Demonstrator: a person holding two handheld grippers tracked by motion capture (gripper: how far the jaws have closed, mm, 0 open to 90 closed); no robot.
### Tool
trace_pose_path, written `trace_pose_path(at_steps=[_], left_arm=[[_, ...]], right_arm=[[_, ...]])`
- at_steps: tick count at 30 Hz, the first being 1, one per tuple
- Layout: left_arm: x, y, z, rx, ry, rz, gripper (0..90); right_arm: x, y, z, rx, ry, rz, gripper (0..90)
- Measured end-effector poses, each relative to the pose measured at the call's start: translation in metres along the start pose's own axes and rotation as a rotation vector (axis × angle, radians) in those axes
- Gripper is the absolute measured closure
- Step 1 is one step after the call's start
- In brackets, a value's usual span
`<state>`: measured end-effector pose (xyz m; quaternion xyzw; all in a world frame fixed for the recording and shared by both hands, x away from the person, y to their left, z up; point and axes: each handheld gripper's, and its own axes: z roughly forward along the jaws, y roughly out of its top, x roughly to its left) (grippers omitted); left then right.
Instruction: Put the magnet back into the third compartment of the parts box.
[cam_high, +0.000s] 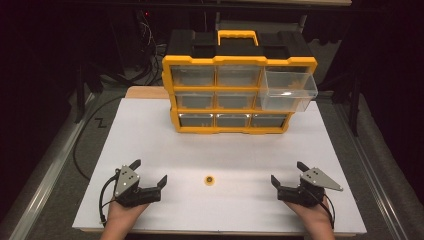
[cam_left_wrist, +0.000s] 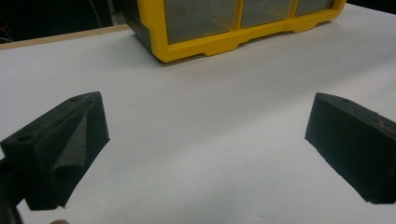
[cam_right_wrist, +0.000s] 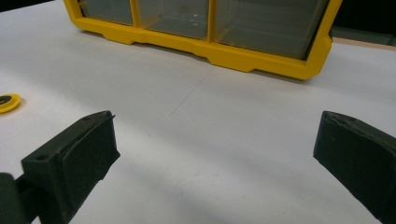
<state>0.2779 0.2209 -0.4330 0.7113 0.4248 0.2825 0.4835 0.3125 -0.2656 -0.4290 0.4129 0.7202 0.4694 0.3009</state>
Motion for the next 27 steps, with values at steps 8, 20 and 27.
trace_pose_path(at_steps=[8, 20, 27], left_arm=[[-0.002, 0.0, 0.002, 0.01, -0.003, 0.011, 0.7], [-0.004, 0.0, 0.004, 0.015, -0.011, 0.025, 0.7], [-0.004, -0.001, 0.004, 0.017, -0.014, 0.03, 0.7]], right_arm=[[0.001, 0.0, 0.002, 0.006, 0.01, -0.004, 1.0], [0.005, 0.002, 0.005, 0.005, 0.025, -0.018, 1.0], [0.012, 0.003, 0.01, 0.011, 0.042, -0.036, 1.0]])
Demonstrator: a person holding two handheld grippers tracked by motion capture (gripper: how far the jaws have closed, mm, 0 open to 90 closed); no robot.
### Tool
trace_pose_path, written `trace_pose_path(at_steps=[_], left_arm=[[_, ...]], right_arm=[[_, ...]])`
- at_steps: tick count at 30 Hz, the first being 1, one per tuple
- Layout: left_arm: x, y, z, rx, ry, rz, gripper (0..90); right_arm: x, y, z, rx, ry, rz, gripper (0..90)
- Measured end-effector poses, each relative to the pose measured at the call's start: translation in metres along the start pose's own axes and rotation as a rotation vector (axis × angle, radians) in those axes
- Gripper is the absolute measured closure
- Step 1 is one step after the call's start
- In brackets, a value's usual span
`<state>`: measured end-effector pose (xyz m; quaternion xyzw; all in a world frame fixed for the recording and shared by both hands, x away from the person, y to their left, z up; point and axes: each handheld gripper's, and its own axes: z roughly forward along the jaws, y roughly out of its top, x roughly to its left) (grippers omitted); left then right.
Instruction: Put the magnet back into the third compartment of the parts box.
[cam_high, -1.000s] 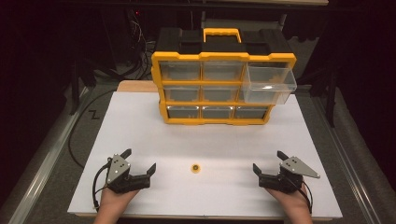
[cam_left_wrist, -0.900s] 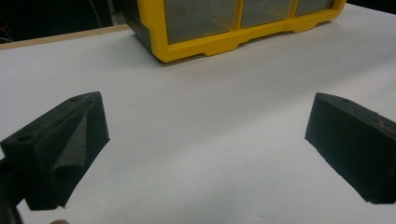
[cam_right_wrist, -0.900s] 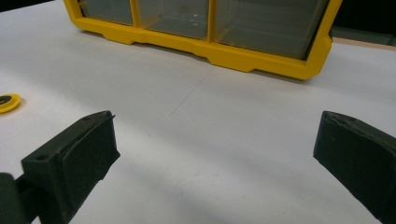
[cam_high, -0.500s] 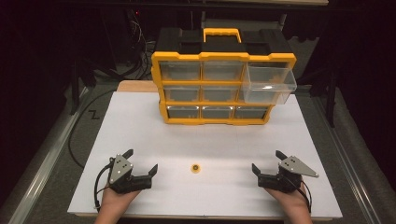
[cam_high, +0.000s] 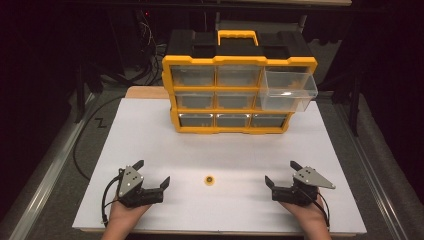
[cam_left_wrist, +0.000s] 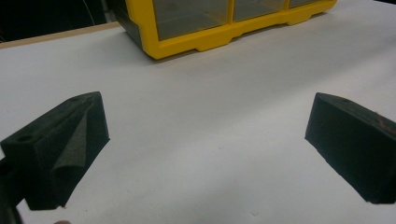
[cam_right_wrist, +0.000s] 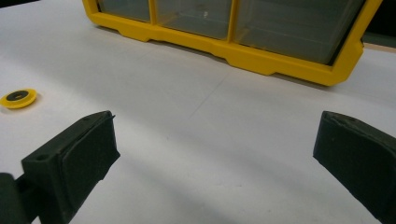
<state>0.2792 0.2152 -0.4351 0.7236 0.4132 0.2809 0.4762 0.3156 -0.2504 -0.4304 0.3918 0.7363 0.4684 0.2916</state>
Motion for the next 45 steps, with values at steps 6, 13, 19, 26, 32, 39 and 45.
trace_pose_path(at_steps=[6, 13, 19, 26, 32, 39, 45], left_arm=[[-0.001, 0.0, 0.0, 0.003, -0.004, 0.006, 0.7], [-0.001, 0.0, 0.0, 0.002, -0.008, 0.01, 0.7], [-0.001, 0.0, 0.0, 0.002, -0.01, 0.015, 0.6], [-0.002, 0.0, 0.0, 0.003, -0.012, 0.02, 0.7], [-0.002, 0.001, 0.0, 0.001, -0.015, 0.015, 0.6], [-0.002, 0.001, 0.0, 0.0, -0.017, 0.022, 0.6], [-0.002, 0.001, 0.0, 0.0, -0.019, 0.024, 0.6]], right_arm=[[0.004, 0.001, 0.002, 0.003, 0.008, -0.012, 1.0], [0.011, 0.003, 0.007, 0.01, 0.027, -0.022, 1.0], [0.017, 0.005, 0.009, 0.004, 0.039, -0.038, 1.0], [0.023, 0.007, 0.01, -0.003, 0.059, -0.028, 1.0], [0.03, 0.009, 0.012, -0.001, 0.081, -0.041, 1.1], [0.038, 0.011, 0.016, 0.017, 0.108, -0.052, 1.0], [0.046, 0.012, 0.019, 0.021, 0.133, -0.065, 1.0]])
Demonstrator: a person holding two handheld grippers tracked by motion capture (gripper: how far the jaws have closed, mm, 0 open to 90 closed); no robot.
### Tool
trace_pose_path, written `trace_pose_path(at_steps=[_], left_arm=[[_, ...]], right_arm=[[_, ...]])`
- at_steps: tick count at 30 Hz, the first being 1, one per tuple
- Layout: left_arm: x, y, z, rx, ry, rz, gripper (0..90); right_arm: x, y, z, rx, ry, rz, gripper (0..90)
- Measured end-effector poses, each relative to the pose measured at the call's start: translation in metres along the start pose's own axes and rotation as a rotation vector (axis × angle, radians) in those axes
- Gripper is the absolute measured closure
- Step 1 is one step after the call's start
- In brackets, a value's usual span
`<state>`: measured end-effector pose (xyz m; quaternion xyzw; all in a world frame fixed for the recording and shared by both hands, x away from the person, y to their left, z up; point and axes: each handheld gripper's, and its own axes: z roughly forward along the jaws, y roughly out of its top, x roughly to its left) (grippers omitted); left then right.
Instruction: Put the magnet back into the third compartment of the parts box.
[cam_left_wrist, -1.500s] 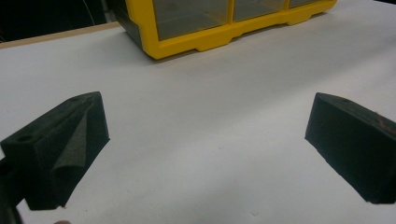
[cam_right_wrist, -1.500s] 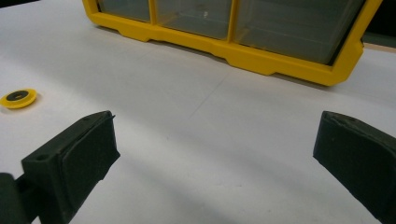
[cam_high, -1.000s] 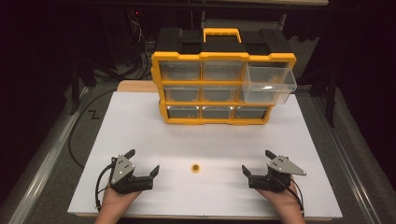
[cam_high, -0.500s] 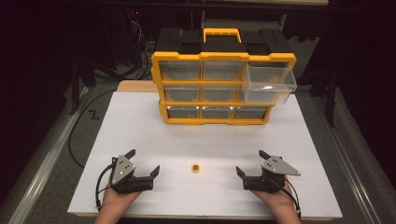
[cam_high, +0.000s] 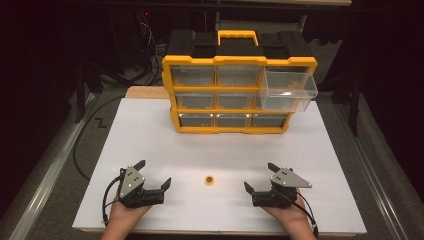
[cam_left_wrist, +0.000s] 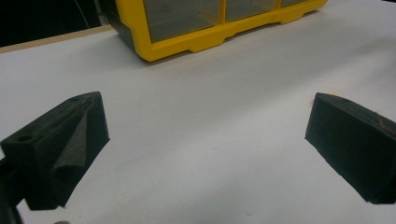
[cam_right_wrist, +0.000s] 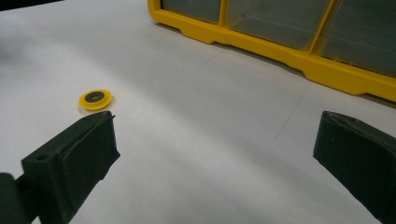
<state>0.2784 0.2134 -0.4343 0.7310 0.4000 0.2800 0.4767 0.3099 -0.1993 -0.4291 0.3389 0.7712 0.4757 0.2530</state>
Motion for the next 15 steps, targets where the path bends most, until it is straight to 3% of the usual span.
trace_pose_path(at_steps=[10, 15], left_arm=[[0.0, 0.0, 0.0, 0.002, -0.002, 0.006, 0.6], [0.0, 0.0, 0.0, 0.002, -0.001, 0.008, 0.6]], right_arm=[[0.013, 0.006, 0.008, 0.005, 0.036, -0.02, 1.0], [0.022, 0.012, 0.019, 0.016, 0.076, -0.014, 1.0]])
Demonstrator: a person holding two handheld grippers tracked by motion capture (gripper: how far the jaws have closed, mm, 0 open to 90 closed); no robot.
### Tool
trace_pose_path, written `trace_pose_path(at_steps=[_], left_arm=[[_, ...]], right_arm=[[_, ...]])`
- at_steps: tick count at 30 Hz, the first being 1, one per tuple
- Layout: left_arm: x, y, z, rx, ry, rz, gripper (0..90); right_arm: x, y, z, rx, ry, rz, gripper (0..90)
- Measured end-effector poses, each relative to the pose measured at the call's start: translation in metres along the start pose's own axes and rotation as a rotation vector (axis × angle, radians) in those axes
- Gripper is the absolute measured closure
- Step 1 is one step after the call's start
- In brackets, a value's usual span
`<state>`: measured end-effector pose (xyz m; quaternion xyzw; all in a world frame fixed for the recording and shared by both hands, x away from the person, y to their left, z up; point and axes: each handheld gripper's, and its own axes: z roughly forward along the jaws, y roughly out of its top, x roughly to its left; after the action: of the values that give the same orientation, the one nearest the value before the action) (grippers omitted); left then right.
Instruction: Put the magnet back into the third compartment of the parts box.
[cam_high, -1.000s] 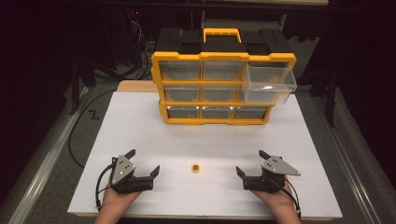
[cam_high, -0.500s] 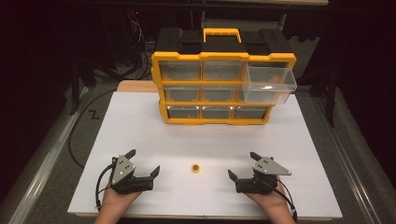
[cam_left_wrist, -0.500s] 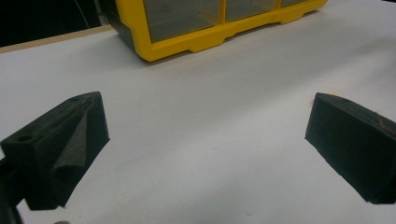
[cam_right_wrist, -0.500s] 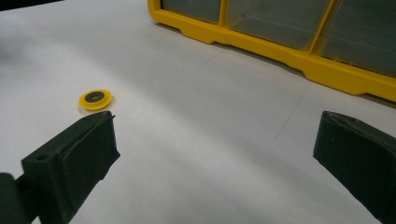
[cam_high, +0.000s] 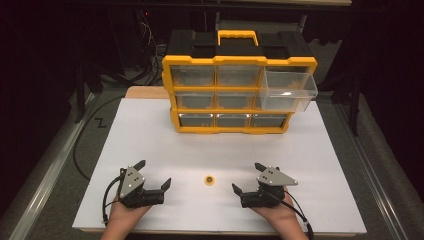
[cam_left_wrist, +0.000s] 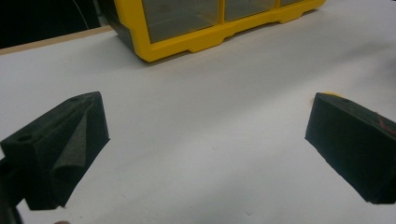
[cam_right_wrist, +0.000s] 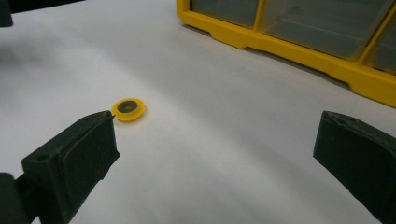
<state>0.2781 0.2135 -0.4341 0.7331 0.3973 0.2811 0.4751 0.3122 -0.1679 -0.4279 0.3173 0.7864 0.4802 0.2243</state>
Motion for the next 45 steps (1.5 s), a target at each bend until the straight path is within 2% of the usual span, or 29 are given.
trace_pose_path(at_steps=[3, 4, 10, 19, 30, 34, 40, 43, 45], left_arm=[[0.0, 0.0, 0.0, 0.001, 0.0, 0.002, 0.6], [0.0, 0.0, 0.0, 0.001, 0.001, 0.002, 0.6], [0.0, 0.0, 0.0, 0.002, 0.0, 0.003, 0.6], [0.0, 0.0, -0.001, 0.0, 0.002, 0.003, 0.6], [0.0, -0.001, -0.001, -0.001, 0.002, 0.002, 0.6], [0.0, -0.001, -0.001, -0.001, 0.002, 0.003, 0.6], [0.0, -0.002, -0.001, -0.002, 0.0, 0.0, 0.6], [-0.001, -0.001, -0.001, -0.003, -0.002, 0.001, 0.6], [-0.001, -0.001, -0.001, -0.005, -0.004, 0.003, 0.6]], right_arm=[[0.002, 0.003, 0.004, 0.003, 0.008, -0.002, 1.0], [0.004, 0.005, 0.008, 0.003, 0.027, 0.009, 1.0], [0.006, 0.012, 0.017, 0.004, 0.04, 0.01, 1.0], [0.01, 0.024, 0.036, 0.024, 0.055, -0.003, 1.1], [0.023, 0.038, 0.063, 0.049, 0.084, -0.035, 1.1], [0.028, 0.044, 0.074, 0.069, 0.09, -0.044, 1.1], [0.033, 0.042, 0.08, 0.112, 0.114, -0.048, 1.1], [0.034, 0.041, 0.082, 0.144, 0.146, -0.029, 1.3], [0.034, 0.04, 0.082, 0.157, 0.151, -0.021, 1.4]])
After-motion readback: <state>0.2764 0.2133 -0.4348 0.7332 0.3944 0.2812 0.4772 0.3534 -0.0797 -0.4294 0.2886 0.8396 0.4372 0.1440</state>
